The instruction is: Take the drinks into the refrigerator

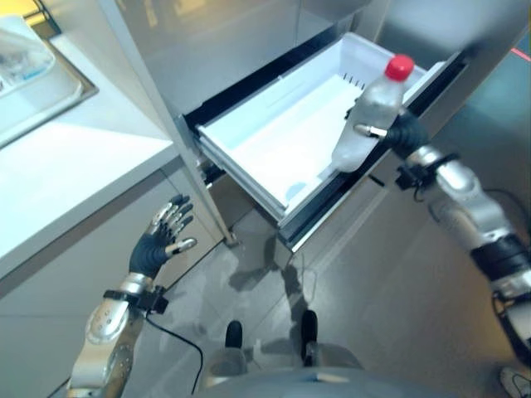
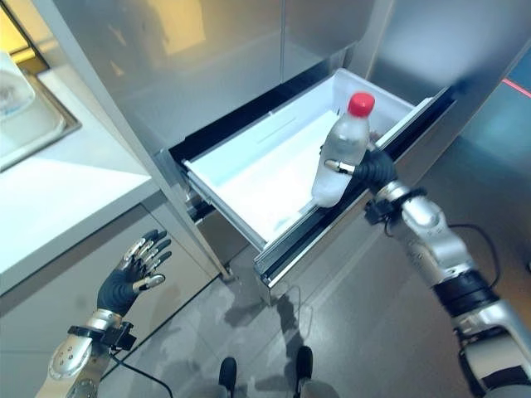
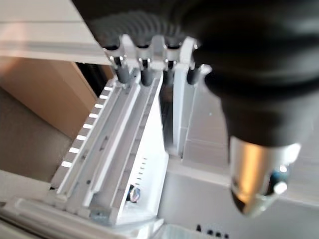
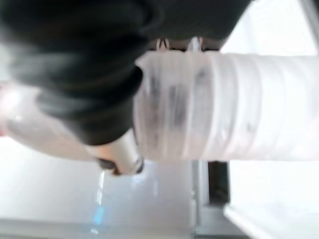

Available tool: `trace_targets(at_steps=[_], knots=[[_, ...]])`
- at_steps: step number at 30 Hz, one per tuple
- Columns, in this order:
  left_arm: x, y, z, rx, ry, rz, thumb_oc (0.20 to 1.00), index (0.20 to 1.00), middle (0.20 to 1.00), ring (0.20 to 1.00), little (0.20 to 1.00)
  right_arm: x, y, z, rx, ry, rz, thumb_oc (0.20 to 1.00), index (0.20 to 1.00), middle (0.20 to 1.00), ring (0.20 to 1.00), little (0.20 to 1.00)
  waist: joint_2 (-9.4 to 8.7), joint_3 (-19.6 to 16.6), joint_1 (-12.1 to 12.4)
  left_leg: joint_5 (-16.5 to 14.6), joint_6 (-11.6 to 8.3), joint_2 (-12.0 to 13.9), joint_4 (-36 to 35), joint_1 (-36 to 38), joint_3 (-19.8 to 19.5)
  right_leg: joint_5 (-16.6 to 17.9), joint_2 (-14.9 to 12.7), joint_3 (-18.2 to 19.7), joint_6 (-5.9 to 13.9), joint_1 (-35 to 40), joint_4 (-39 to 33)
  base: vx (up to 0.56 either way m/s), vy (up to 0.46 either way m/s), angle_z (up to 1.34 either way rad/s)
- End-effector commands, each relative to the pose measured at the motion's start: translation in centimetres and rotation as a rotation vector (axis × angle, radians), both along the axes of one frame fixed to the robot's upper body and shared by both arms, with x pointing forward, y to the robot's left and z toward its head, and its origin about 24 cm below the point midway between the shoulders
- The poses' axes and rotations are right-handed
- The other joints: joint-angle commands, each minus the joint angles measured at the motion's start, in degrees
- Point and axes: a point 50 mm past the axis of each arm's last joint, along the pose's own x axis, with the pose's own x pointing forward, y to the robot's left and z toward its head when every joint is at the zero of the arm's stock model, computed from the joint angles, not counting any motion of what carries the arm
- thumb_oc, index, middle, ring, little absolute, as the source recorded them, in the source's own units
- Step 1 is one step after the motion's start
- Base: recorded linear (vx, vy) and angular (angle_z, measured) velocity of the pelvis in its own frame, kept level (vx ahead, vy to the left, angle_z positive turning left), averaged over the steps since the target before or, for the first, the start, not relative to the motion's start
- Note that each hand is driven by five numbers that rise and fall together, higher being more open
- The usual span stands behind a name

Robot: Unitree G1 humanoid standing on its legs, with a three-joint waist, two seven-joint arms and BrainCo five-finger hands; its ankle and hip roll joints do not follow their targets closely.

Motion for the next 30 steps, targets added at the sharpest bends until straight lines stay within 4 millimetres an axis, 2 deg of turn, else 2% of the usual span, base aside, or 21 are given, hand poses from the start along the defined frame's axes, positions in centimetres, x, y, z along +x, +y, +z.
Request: trace_targets(at_steps=[1,2,4,5,6,8,10,13,14,15,20,21,24,27,29,30], knots=[[0.2,0.8,3.2,0.049,-0.143,-0.036,1.0,1.0,1.0,1.0,1.0,-0.4,1.8,8.6,-0.051,-0.314,0.049,0.2,0.2,0.2,0.2,0.2,-3.04,1.4,1.6,-5.8,4.78,-4.6,4.6,-0.2,0.1,-9.2,-1.4,-1.8,2.39,-0.3,8.6,-0.04,-0.016,0.26],[0.3,0.6,3.7,0.053,-0.165,-0.056,1.0,1.0,1.0,1.0,1.0,-0.1,1.0,9.8,-0.07,-0.339,-0.009,0.2,0.2,0.2,0.2,0.2,-2.87,2.1,2.4,-5.1,4.63,-4.6,4.4,-1.3,-0.7,-9.2,-1.5,-2.4,2.4,-1.4,9.0,-0.02,-0.014,0.2],[0.5,0.6,3.9,0.067,-0.176,-0.066,1.0,1.0,1.0,1.0,1.0,0.1,0.7,11.0,-0.127,-0.356,-0.04,0.2,0.2,0.2,0.2,0.2,-2.65,2.7,3.1,-4.5,4.42,-4.5,4.2,-2.4,-1.6,-9.3,-1.8,-3.3,2.35,-2.6,9.8,-0.02,-0.019,0.22],[0.5,0.6,3.9,0.066,-0.176,-0.065,1.0,1.0,1.0,1.0,1.0,0.1,0.7,11.1,-0.127,-0.356,-0.04,0.2,0.2,0.2,0.2,0.2,-2.63,2.7,3.1,-4.5,4.42,-4.5,4.2,-2.4,-1.6,-9.3,-1.8,-3.3,2.35,-2.6,9.8,-0.03,-0.033,0.32],[0.6,0.8,4.1,0.07,-0.18,-0.066,1.0,1.0,1.0,1.0,1.0,0.1,0.4,11.9,-0.244,-0.365,-0.077,0.2,0.2,0.2,0.2,0.2,-2.71,3.2,3.7,-3.8,4.18,-4.6,3.9,-3.4,-2.5,-9.6,-1.9,-3.8,2.3,-3.7,10.5,-0.04,-0.028,0.29],[0.8,0.7,4.1,0.062,-0.183,-0.069,1.0,1.0,1.0,1.0,1.0,0.4,-0.3,11.7,-0.259,-0.349,-0.117,0.2,0.2,0.2,0.2,0.2,-2.46,3.5,3.7,-3.5,4.13,-4.6,3.7,-4.0,-2.8,-9.7,-2.0,-4.1,2.24,-4.4,10.9,-0.03,-0.02,0.3],[1.0,0.7,4.2,0.07,-0.193,-0.066,1.0,1.0,1.0,1.0,1.0,0.5,0.0,11.5,-0.407,-0.322,-0.112,0.2,0.2,0.2,0.2,0.2,-2.45,4.3,4.3,-3.2,3.88,-4.4,3.6,-4.5,-3.2,-10.1,-2.0,-4.5,2.09,-5.1,11.6,-0.01,-0.042,0.19],[1.2,0.4,4.5,0.074,-0.213,-0.064,1.0,1.0,1.0,1.0,1.0,1.1,-0.8,9.1,-0.476,-0.243,-0.138,0.2,0.2,0.2,0.2,0.2,-2.03,5.7,4.7,-2.0,3.63,-4.2,3.2,-6.0,-4.2,-10.1,-2.1,-5.6,2.02,-6.6,12.2,-0.04,-0.066,0.13],[1.4,0.3,4.8,0.086,-0.228,-0.067,1.0,1.0,1.0,1.0,1.0,1.3,-1.1,7.7,-0.52,-0.195,-0.142,0.2,0.2,0.2,0.2,0.2,-1.8,6.4,4.9,-1.5,3.48,-4.1,3.0,-6.5,-4.8,-10.2,-2.2,-6.1,1.93,-7.1,12.5,-0.03,-0.037,0.23],[1.4,0.3,4.8,0.086,-0.228,-0.068,1.0,1.0,1.0,1.0,1.0,1.3,-1.2,7.7,-0.519,-0.195,-0.143,0.2,0.2,0.2,0.2,0.2,-1.81,6.3,4.8,-1.4,3.47,-4.1,2.9,-6.5,-4.9,-10.2,-2.2,-6.1,1.92,-7.2,12.5,-0.04,-0.038,0.2],[1.9,-0.2,4.9,0.105,-0.242,-0.082,1.0,1.0,1.0,1.0,1.0,2.3,-2.0,3.0,-0.728,-0.015,-0.142,0.2,0.2,0.2,0.2,0.2,-1.41,8.1,5.4,-0.8,3.16,-3.9,2.2,-7.1,-5.8,-10.6,-2.3,-6.8,1.79,-8.1,13.0,-0.02,-0.032,0.13],[1.9,-0.2,4.9,0.105,-0.243,-0.082,1.0,1.0,1.0,1.0,1.0,2.3,-2.0,3.0,-0.728,-0.016,-0.142,0.2,0.2,0.2,0.2,0.2,-1.42,8.0,5.3,-0.6,3.19,-4.0,2.2,-7.4,-5.8,-10.4,-2.3,-6.9,1.82,-8.2,12.8,-0.01,-0.018,0.08],[2.1,-0.6,4.9,0.106,-0.25,-0.094,1.0,1.0,1.0,1.0,1.0,2.7,-2.7,0.9,-0.801,0.069,-0.174,0.2,0.2,0.2,0.2,0.2,-1.21,8.3,5.3,-0.4,3.11,-4.0,2.0,-7.5,-5.9,-10.3,-2.4,-7.0,1.83,-8.3,12.6,0.0,-0.004,0.02],[2.4,-1.1,5.0,0.111,-0.258,-0.102,1.0,1.0,1.0,1.0,1.0,3.5,-3.8,-2.3,-0.901,0.181,-0.243,0.2,0.2,0.2,0.2,0.2,-0.55,9.0,5.6,-0.4,3.15,-4.3,1.8,-7.5,-6.1,-10.4,-2.4,-7.2,1.78,-8.1,12.3,-0.03,-0.029,0.02],[2.3,-1.0,5.1,0.111,-0.261,-0.098,1.0,1.0,1.0,1.0,1.0,3.7,-3.7,-2.5,-0.91,0.181,-0.258,0.2,0.2,0.2,0.2,0.2,-0.47,9.1,5.5,-0.3,3.16,-4.3,1.7,-7.5,-6.2,-10.4,-2.5,-7.3,1.78,-8.0,12.3,-0.02,0.001,0.04],[2.4,-1.2,5.2,0.108,-0.268,-0.096,1.0,1.0,1.0,1.0,1.0,4.0,-3.5,-3.6,-0.967,0.191,-0.272,0.2,0.2,0.2,0.2,0.2,0.01,9.5,5.7,-0.3,3.25,-4.4,1.7,-7.6,-6.2,-10.2,-2.6,-7.3,1.8,-8.2,12.3,-0.05,0.002,0.09]])
